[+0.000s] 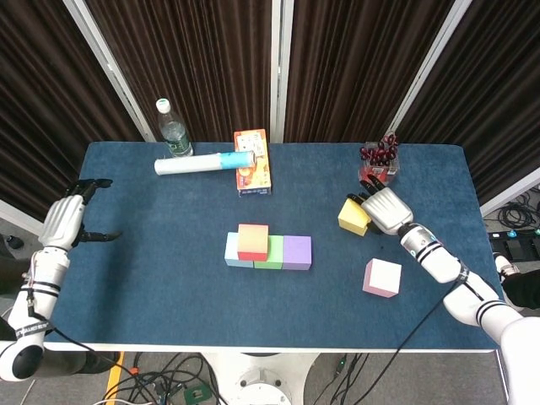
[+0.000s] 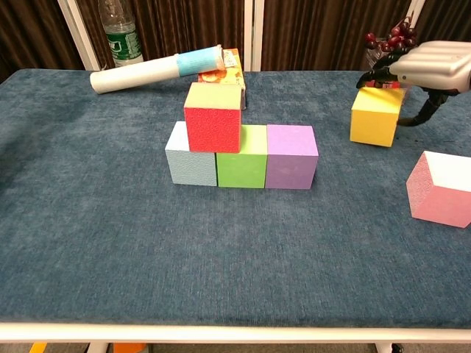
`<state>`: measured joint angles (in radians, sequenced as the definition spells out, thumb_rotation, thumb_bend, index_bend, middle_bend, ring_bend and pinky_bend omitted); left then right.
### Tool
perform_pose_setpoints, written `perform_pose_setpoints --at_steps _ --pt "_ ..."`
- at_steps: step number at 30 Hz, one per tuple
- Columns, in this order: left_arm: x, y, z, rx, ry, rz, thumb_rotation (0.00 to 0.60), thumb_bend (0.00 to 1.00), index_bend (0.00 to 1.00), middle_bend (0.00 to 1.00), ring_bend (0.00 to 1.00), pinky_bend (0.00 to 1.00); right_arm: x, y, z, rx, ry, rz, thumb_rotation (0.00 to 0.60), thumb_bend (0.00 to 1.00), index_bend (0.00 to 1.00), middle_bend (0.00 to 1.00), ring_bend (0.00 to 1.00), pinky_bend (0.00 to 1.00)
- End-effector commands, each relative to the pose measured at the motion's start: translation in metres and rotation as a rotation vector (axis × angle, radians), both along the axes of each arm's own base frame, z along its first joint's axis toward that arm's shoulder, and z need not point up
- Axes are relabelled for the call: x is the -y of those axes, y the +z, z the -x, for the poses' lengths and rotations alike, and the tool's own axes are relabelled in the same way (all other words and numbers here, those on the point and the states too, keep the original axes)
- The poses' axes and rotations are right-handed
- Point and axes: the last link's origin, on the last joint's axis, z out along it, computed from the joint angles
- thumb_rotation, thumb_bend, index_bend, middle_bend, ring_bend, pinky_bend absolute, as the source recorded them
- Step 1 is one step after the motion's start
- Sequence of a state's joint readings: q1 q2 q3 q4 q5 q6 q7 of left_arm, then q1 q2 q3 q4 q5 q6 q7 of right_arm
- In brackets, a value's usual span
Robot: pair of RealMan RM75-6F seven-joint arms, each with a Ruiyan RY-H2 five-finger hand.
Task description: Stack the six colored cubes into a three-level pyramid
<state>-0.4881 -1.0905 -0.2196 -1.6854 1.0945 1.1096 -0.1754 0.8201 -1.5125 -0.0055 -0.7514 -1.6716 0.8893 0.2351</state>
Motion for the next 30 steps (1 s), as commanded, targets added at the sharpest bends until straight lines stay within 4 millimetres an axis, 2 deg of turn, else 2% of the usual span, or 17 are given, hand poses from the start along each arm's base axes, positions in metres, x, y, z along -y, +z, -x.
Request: perform_pose_setpoints --at_steps 1,4,9,12,17,21,23,26,30 --pt "0.001 0.000 0.001 -0.002 -0.001 0.000 0.600 0.06 0.19 0.20 0.07 0.06 -0.002 0.010 -0.005 0.088 -0.003 0.000 0.600 0.28 0.25 0.41 0.13 0.05" --pt "0.001 0.000 0.002 -0.002 0.003 0.000 0.600 0.06 0.19 0.20 0.08 0.06 -0.012 0.012 -0.008 0.156 -0.017 -0.011 0.600 0.27 0.25 0.41 0.13 0.05" --pt "0.000 -0.002 0.004 -0.003 0.005 0.005 0.600 0.06 0.19 0.20 0.08 0.06 -0.032 0.005 -0.009 0.285 -0.105 -0.022 0.600 0.27 0.21 0.41 0.13 0.05" --pt "0.002 -0.003 0.006 -0.001 0.005 0.010 0.600 0.06 0.19 0.20 0.08 0.06 -0.048 -0.004 -0.006 0.346 -0.169 -0.035 0.600 0.26 0.17 0.40 0.13 0.03" --pt "0.003 -0.003 0.006 0.001 -0.003 0.014 0.600 0.06 0.19 0.20 0.07 0.06 -0.065 -0.003 0.004 0.363 -0.206 -0.005 0.600 0.24 0.12 0.37 0.12 0.03" --pt "0.002 -0.003 0.006 0.004 -0.008 0.011 0.600 0.06 0.19 0.20 0.08 0.06 -0.068 0.005 0.002 0.416 -0.203 0.028 0.600 0.22 0.04 0.29 0.09 0.01" --pt "0.002 -0.003 0.005 0.005 -0.012 0.011 0.600 0.06 0.19 0.20 0.08 0.06 -0.067 0.010 -0.002 0.451 -0.197 0.044 0.600 0.18 0.01 0.23 0.06 0.00" --pt "0.004 -0.002 0.006 0.002 -0.012 0.011 0.600 0.06 0.19 0.20 0.07 0.06 -0.064 0.016 -0.007 0.477 -0.188 0.056 0.600 0.11 0.00 0.16 0.02 0.00" --pt "0.006 -0.001 0.005 0.001 -0.013 0.016 0.600 0.06 0.19 0.20 0.07 0.06 -0.057 0.016 -0.009 0.473 -0.226 0.045 0.600 0.05 0.00 0.14 0.01 0.00"
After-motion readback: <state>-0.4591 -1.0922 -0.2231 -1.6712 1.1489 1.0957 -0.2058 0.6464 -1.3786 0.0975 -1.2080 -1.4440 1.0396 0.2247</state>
